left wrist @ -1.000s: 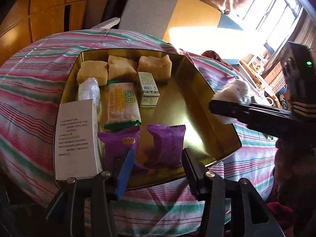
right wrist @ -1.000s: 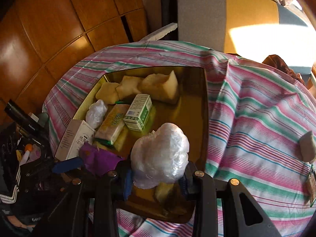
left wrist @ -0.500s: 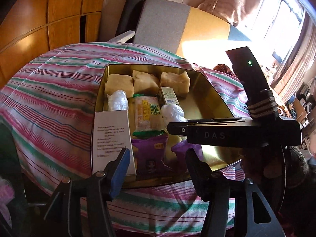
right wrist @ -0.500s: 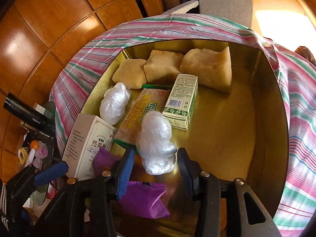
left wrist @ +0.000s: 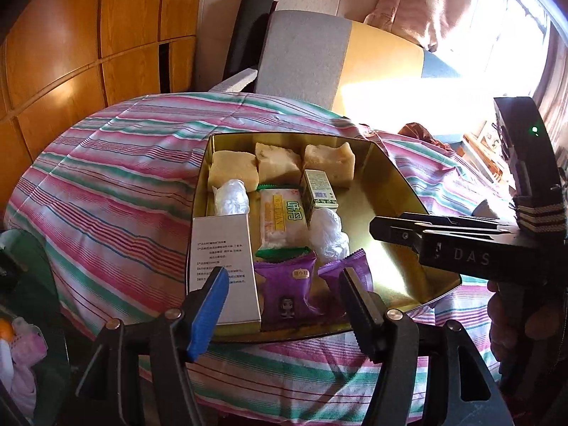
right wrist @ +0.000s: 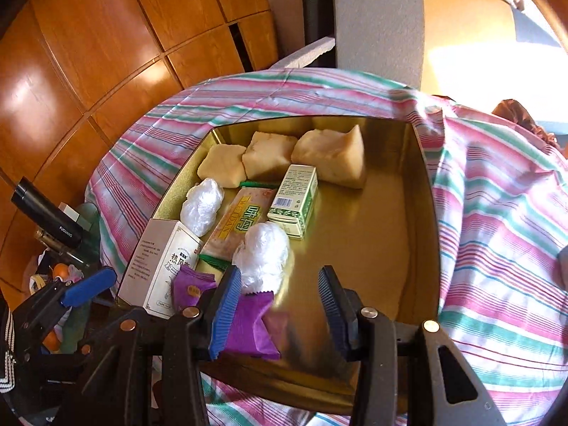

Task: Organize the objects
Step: 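Lower the plastic bag bundle into the tray and open the right tool, then grasp the green-edged cracker packet on the cloth with the right tool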

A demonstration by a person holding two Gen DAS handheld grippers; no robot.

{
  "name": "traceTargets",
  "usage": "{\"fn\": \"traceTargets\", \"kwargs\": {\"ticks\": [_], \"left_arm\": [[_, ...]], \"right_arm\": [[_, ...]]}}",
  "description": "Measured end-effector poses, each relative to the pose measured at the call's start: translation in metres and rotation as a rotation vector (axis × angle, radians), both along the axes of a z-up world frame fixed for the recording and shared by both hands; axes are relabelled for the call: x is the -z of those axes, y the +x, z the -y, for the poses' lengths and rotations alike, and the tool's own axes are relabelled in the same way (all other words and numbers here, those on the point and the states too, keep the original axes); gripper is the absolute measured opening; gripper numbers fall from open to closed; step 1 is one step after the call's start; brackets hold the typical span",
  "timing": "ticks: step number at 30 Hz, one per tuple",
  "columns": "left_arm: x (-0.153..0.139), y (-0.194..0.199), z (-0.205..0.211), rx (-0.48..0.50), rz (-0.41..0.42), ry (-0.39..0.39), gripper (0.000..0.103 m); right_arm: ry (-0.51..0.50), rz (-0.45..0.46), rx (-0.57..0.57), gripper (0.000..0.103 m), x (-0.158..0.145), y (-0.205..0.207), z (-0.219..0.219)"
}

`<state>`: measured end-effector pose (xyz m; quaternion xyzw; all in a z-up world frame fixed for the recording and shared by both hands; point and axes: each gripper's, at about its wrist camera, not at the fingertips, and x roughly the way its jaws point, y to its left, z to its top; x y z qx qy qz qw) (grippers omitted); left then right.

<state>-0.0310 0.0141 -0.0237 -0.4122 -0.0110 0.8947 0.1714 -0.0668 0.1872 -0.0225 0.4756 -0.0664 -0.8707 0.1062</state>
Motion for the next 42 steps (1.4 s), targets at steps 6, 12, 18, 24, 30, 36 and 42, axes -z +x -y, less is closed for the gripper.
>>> {"fn": "traceTargets", "kwargs": {"ticks": [6, 12, 18, 24, 30, 36, 42], "left_arm": [[-0.009, 0.007, -0.007, 0.012, -0.033, -0.017, 0.069], [-0.018, 0.012, -0.021, 0.044, -0.059, -0.032, 0.071], [-0.025, 0.016, -0.041, 0.088, -0.072, -0.049, 0.072], [-0.029, 0.021, -0.068, 0.153, -0.084, -0.068, 0.073], [-0.032, 0.026, -0.100, 0.230, -0.093, -0.078, 0.075], [-0.032, 0.032, -0.132, 0.314, -0.087, -0.074, 0.076], [-0.025, 0.038, -0.158, 0.387, -0.066, -0.080, 0.075]], "right_arm": [[0.055, -0.043, 0.025, 0.046, -0.009, 0.019, -0.015], [0.079, -0.057, 0.089, 0.046, -0.015, 0.037, -0.053], [0.094, -0.047, 0.195, 0.046, -0.014, 0.054, -0.107], [0.101, -0.030, 0.319, 0.046, -0.014, 0.073, -0.171], [0.136, -0.002, 0.419, 0.048, -0.014, 0.094, -0.236], [0.207, 0.059, 0.485, 0.063, -0.012, 0.118, -0.302], [0.284, 0.148, 0.513, 0.063, 0.004, 0.130, -0.351]]}}
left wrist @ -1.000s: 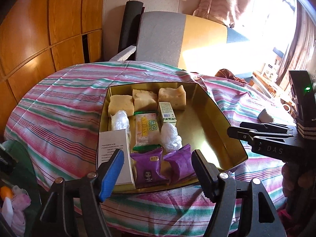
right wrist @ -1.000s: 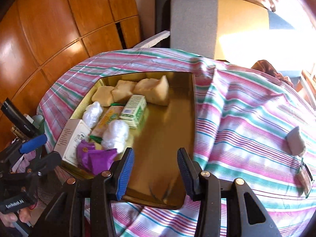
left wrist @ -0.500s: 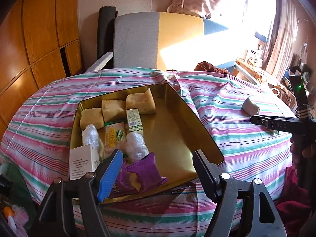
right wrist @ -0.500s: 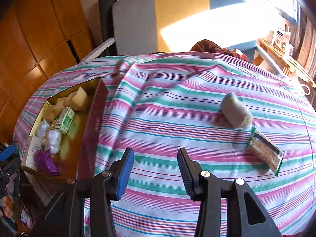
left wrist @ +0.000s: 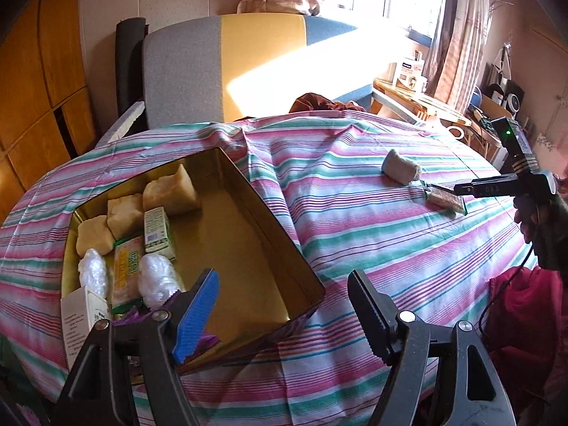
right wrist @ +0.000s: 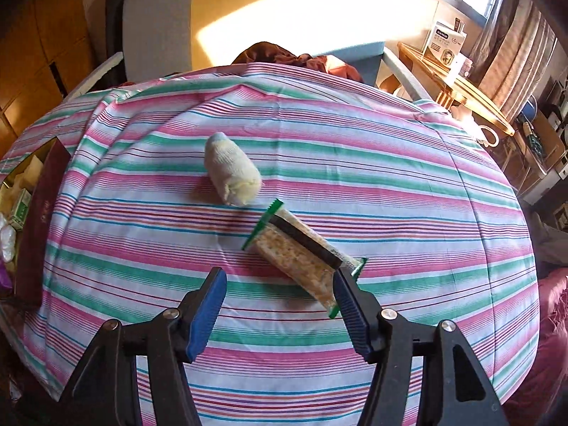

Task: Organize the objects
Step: 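Grasp the green-edged cracker packet on the cloth with the right tool, then grasp the beige sock-shaped item with the left tool while the right tool holds the cracker packet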

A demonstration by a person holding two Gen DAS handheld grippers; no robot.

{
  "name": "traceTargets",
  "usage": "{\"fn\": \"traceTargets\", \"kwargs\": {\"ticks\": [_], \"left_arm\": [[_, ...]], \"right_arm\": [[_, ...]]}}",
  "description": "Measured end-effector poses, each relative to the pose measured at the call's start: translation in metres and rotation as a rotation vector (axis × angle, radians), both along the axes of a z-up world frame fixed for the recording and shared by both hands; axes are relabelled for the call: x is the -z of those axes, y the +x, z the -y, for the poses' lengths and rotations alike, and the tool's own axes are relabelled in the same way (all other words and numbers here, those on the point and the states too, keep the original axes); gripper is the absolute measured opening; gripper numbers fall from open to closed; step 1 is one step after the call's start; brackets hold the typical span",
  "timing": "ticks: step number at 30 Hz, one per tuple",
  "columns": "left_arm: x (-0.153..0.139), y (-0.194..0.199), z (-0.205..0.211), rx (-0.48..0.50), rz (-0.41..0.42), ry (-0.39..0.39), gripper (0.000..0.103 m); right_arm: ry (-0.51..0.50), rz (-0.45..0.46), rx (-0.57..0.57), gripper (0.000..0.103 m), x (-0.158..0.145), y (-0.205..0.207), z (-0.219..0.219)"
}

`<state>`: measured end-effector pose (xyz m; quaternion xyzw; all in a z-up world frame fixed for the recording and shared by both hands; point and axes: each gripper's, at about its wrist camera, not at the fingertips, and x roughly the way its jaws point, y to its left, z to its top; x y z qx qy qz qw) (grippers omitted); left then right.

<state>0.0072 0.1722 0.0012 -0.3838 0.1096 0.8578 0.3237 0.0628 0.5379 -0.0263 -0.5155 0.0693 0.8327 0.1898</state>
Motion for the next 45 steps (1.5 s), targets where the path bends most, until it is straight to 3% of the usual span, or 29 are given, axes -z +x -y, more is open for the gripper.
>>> {"fn": "traceTargets", "kwargs": {"ticks": [4, 11, 16, 18, 20, 21, 29, 37, 45], "left_arm": [[0.002, 0.003, -0.015, 0.035, 0.014, -0.006, 0.075], [0.002, 0.005, -0.040, 0.088, 0.040, -0.003, 0.076], [0.003, 0.004, -0.061, 0.119, 0.060, -0.006, 0.076], [0.002, 0.003, -0.069, 0.129, 0.064, -0.003, 0.076], [0.001, 0.002, -0.079, 0.140, 0.064, -0.001, 0.076], [0.001, 0.001, -0.084, 0.147, 0.068, 0.002, 0.076], [0.014, -0.018, -0.137, 0.172, 0.202, 0.031, 0.075], [0.031, -0.052, -0.213, 0.163, 0.340, 0.088, 0.074], [0.052, -0.098, -0.280, 0.078, 0.481, 0.161, 0.075]], "right_arm": [[0.027, 0.060, -0.034, 0.066, 0.016, -0.010, -0.010], [0.127, 0.209, -0.188, 0.068, 0.045, -0.042, -0.006], [0.118, 0.261, -0.213, 0.069, 0.060, -0.057, -0.017], [0.089, 0.259, -0.192, 0.067, 0.065, -0.058, -0.023], [0.035, 0.223, -0.154, 0.040, 0.062, -0.053, -0.028], [0.039, 0.216, -0.130, 0.038, 0.062, -0.051, -0.029], [-0.085, 0.089, 0.021, 0.038, 0.064, -0.021, -0.036], [-0.076, 0.097, 0.026, 0.038, 0.065, -0.027, -0.028], [-0.088, 0.098, 0.022, 0.038, 0.064, -0.030, -0.035]]}}
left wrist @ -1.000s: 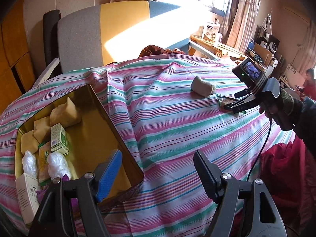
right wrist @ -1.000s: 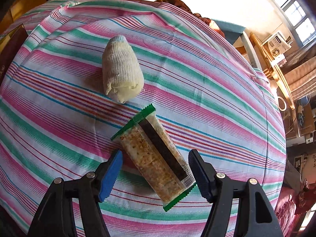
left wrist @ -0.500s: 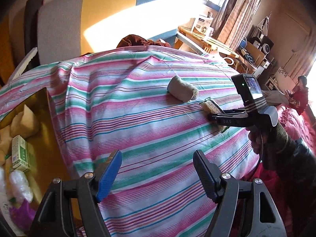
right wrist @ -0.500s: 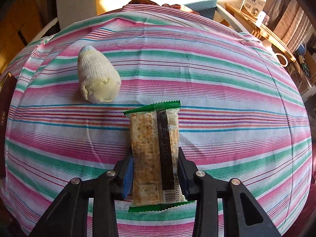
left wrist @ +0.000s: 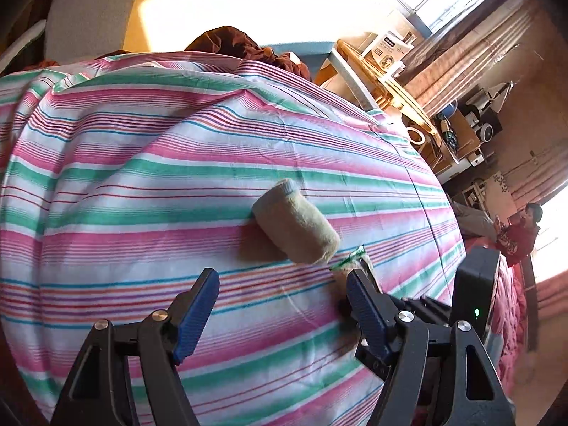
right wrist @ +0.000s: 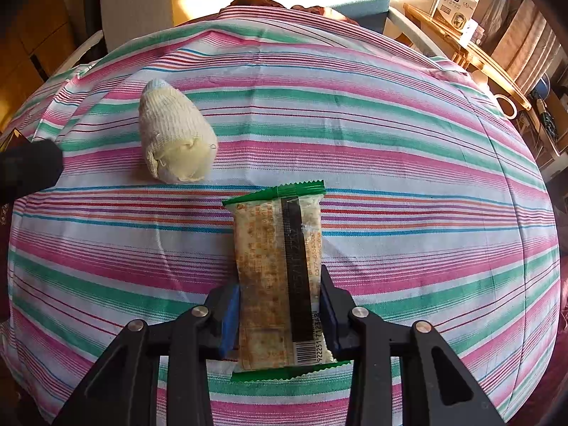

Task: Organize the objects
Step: 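Grasp the beige sock-shaped item with the left tool while the right tool holds the cracker packet, then carry the beige item into the tray and open the left tool while the right tool holds the cracker packet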

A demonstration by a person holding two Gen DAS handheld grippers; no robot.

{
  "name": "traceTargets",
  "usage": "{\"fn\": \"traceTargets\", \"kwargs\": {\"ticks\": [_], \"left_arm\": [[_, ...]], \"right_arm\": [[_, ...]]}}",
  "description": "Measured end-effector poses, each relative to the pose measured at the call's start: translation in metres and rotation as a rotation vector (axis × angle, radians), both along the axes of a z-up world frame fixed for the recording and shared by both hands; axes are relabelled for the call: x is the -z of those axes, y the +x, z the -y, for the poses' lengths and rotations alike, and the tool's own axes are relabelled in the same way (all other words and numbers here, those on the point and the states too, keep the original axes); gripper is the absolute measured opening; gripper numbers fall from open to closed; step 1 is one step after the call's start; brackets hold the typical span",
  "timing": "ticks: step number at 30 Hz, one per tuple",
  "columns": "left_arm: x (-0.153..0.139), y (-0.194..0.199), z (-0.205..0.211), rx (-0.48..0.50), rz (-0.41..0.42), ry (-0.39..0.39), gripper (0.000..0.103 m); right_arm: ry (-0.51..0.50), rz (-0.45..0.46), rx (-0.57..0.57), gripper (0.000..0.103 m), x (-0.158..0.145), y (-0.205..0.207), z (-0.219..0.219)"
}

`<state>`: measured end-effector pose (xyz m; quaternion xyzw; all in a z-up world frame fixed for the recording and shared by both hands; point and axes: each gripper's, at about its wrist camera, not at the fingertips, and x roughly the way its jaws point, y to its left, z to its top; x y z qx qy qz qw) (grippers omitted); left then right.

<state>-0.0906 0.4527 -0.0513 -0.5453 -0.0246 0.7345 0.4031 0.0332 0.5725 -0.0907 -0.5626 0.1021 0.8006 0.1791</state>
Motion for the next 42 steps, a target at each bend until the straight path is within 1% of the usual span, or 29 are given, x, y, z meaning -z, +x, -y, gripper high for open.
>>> {"fn": "traceTargets", "kwargs": {"ticks": [2, 5, 11, 12, 13, 14, 15, 17, 19, 22, 28, 31, 36, 39, 42], "left_arm": [[0.004, -0.007, -0.015, -0.008, 0.025, 0.011, 0.076], [0.014, -0.016, -0.034, -0.038, 0.027, -0.010, 0.079], [0.044, -0.033, -0.060, -0.098, 0.090, -0.067, 0.079], [0.043, -0.032, -0.063, -0.102, 0.071, -0.063, 0.080], [0.042, -0.030, -0.066, -0.092, 0.056, -0.065, 0.077], [0.042, -0.028, -0.069, -0.070, 0.057, -0.059, 0.071], [0.042, -0.026, -0.069, -0.057, 0.059, -0.059, 0.058], [0.039, -0.019, -0.064, -0.038, 0.030, -0.045, 0.057], [0.036, -0.013, -0.056, -0.005, -0.009, -0.039, 0.056], [0.031, -0.003, -0.037, 0.028, -0.045, -0.051, 0.056], [0.014, 0.035, 0.020, 0.119, -0.205, -0.113, 0.056], [0.007, 0.057, 0.050, 0.159, -0.267, -0.132, 0.056], [0.004, 0.090, 0.094, 0.172, -0.316, -0.160, 0.056], [0.006, 0.099, 0.115, 0.155, -0.305, -0.170, 0.056], [0.009, 0.107, 0.123, 0.146, -0.348, -0.199, 0.056]], "right_arm": [[-0.005, 0.000, -0.002, 0.038, 0.001, -0.002, -0.006], [-0.008, 0.002, -0.003, 0.038, 0.001, -0.002, -0.010], [-0.002, 0.009, -0.012, 0.038, 0.001, -0.007, -0.005], [-0.001, 0.010, -0.015, 0.038, 0.003, -0.006, -0.007], [0.000, 0.009, -0.017, 0.038, 0.003, -0.007, -0.007], [-0.001, 0.008, -0.019, 0.038, 0.003, -0.006, -0.008], [-0.002, 0.006, -0.020, 0.038, 0.003, -0.005, -0.009], [0.002, 0.005, -0.026, 0.038, 0.004, -0.006, -0.009], [0.010, 0.004, -0.032, 0.038, 0.004, -0.005, -0.007], [0.024, 0.000, -0.045, 0.038, 0.004, -0.004, -0.006], [0.039, -0.008, -0.053, 0.039, 0.005, -0.004, -0.004], [0.047, -0.020, -0.057, 0.039, 0.005, -0.002, 0.000], [0.054, -0.037, -0.054, 0.039, 0.006, 0.000, 0.001], [0.106, -0.044, -0.077, 0.037, 0.006, -0.001, 0.008], [0.147, -0.048, -0.089, 0.037, 0.005, -0.002, 0.016]]}}
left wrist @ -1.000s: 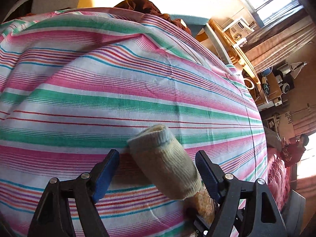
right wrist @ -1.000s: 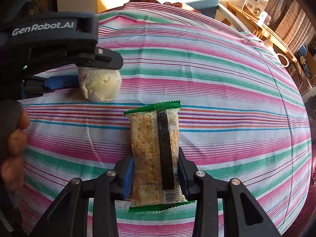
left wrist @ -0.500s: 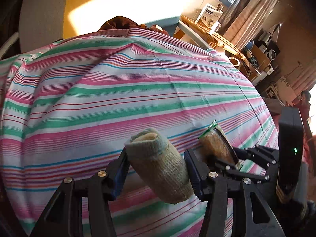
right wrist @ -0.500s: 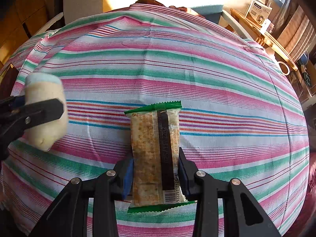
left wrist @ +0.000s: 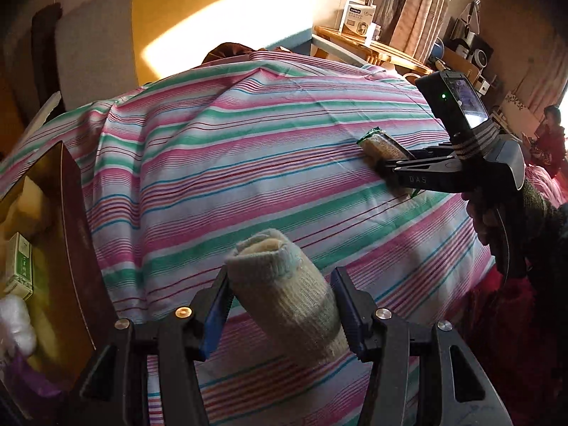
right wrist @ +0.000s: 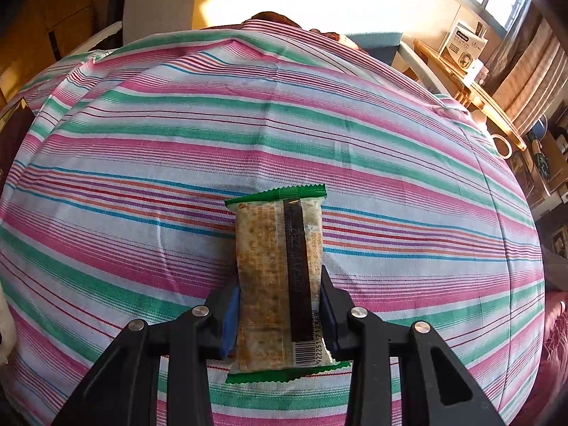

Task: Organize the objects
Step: 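Carry the beige item into the tray and open the left tool while the right tool holds the cracker packet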

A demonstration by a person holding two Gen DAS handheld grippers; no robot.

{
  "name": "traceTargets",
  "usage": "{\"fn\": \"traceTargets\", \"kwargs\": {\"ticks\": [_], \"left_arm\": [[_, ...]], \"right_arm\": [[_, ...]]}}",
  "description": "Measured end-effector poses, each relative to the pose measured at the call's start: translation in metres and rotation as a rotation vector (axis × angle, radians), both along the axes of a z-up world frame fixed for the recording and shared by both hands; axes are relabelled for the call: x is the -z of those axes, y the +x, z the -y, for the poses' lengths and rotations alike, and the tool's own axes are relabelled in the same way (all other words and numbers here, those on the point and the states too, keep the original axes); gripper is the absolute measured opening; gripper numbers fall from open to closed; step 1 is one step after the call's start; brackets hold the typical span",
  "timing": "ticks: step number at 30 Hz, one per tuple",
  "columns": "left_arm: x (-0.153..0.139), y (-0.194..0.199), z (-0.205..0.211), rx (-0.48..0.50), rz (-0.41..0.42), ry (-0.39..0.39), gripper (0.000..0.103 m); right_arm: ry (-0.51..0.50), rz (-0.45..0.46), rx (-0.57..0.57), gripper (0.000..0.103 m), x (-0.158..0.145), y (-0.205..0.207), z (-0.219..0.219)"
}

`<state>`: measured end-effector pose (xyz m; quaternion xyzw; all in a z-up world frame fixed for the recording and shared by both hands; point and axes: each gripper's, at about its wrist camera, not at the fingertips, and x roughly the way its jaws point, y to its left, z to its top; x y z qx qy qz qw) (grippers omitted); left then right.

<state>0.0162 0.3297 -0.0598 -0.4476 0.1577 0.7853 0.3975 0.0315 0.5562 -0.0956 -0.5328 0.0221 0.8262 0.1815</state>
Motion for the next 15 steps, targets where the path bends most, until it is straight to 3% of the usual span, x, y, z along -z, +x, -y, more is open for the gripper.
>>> {"fn": "traceTargets", "kwargs": {"ticks": [9, 15], "left_arm": [[0.011, 0.012, 0.003, 0.022, -0.097, -0.008, 0.056], [0.012, 0.006, 0.008, 0.008, -0.072, 0.017, 0.056]], "right_arm": [[0.034, 0.025, 0.005, 0.036, 0.001, -0.004, 0.002], [-0.014, 0.103, 0.045, 0.036, -0.007, -0.008, 0.015]]}}
